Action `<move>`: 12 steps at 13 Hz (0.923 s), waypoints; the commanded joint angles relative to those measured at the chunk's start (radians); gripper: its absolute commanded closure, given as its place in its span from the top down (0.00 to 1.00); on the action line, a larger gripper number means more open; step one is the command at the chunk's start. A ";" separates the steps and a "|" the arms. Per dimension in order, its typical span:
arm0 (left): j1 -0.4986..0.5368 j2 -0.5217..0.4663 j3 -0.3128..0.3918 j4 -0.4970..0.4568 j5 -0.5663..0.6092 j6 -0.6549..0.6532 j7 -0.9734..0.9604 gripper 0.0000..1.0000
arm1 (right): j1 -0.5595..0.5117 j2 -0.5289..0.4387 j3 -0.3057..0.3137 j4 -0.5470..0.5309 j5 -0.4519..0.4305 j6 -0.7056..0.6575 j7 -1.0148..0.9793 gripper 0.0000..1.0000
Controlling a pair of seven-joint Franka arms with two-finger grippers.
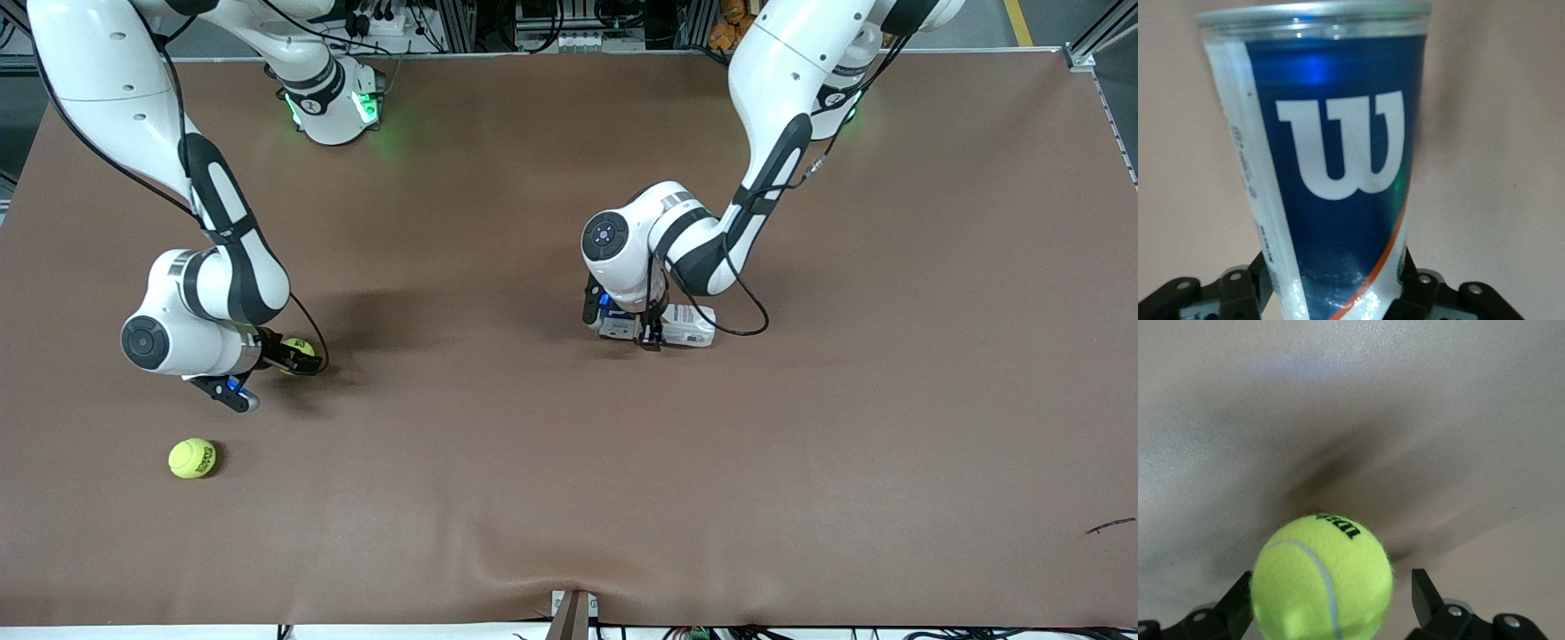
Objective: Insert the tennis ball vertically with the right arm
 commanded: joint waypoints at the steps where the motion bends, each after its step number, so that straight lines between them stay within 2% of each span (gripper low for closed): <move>1: 0.033 -0.061 -0.009 -0.010 -0.063 -0.015 0.047 0.68 | -0.008 0.001 0.004 0.010 0.010 0.001 0.012 1.00; 3: 0.042 -0.081 -0.008 0.018 -0.138 -0.017 0.111 0.68 | -0.008 0.001 0.004 0.011 0.010 0.033 0.012 1.00; 5: 0.075 -0.081 -0.009 0.053 -0.285 -0.017 0.212 0.68 | -0.010 0.001 0.006 0.011 0.010 0.040 0.012 1.00; 6: 0.079 -0.081 -0.008 0.076 -0.353 -0.017 0.264 0.68 | -0.010 0.001 0.004 0.011 0.010 0.043 0.012 0.95; 7: 0.092 -0.081 -0.008 0.097 -0.413 -0.015 0.304 0.68 | -0.010 0.000 0.004 0.011 0.010 0.043 0.012 0.73; 8: 0.105 -0.081 -0.008 0.105 -0.460 -0.015 0.335 0.68 | -0.011 0.000 0.004 0.014 0.010 0.044 0.012 0.60; 9: 0.113 -0.081 -0.009 0.108 -0.514 -0.008 0.376 0.68 | -0.011 -0.008 0.004 0.014 0.010 0.041 0.012 0.55; 12: 0.133 -0.078 -0.008 0.133 -0.733 0.046 0.568 0.68 | -0.010 -0.046 0.000 0.028 0.009 0.027 0.006 0.54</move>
